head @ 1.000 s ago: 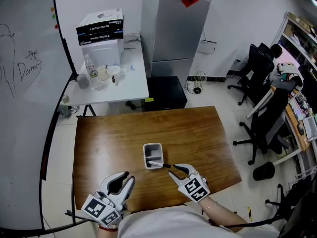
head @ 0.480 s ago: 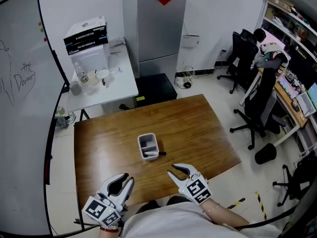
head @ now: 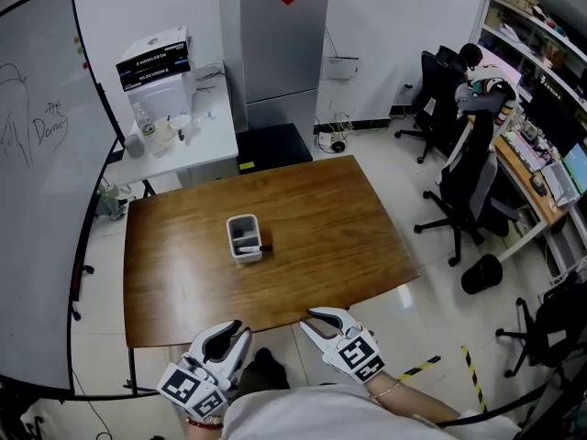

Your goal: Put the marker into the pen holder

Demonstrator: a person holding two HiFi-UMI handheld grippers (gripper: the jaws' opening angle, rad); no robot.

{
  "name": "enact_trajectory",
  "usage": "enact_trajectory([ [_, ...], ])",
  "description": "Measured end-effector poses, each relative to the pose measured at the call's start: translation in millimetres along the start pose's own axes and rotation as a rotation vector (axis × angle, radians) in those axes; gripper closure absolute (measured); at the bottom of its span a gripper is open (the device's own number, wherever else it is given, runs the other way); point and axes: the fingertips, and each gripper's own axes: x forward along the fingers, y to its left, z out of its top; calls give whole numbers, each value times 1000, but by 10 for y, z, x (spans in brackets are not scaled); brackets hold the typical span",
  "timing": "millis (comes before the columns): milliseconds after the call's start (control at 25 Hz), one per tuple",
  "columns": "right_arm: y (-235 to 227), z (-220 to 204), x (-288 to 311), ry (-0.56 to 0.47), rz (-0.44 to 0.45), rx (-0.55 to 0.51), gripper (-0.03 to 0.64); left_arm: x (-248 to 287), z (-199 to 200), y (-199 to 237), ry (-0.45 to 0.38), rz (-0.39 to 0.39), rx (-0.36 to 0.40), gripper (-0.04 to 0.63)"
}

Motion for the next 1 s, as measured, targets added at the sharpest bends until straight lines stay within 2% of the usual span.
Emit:
enact_trajectory([
  [160,63,-310,-502,-5,-18,25,543,-38,-317,-660,4,-2,-7,541],
  [280,257,-438,-790,-12,9,21,545,-202,-423,-1067,1,17,7,541],
  [440,591,-513,-1014,-23,68,4,551,-542,-564,-1290,0,110,-14,541],
  [560,777,-521,-1142,-31,89,-14,551,-731,-637,-1416,-4,139,-38,541],
  [720,888,-476,-1215,-40,66,-76,551,-824,-635,-1483,-12,124,-39,541],
  [1000,1073,-207,-1228,-87,19,-53,551,-998,-442,-1675,-24,31,28,541],
])
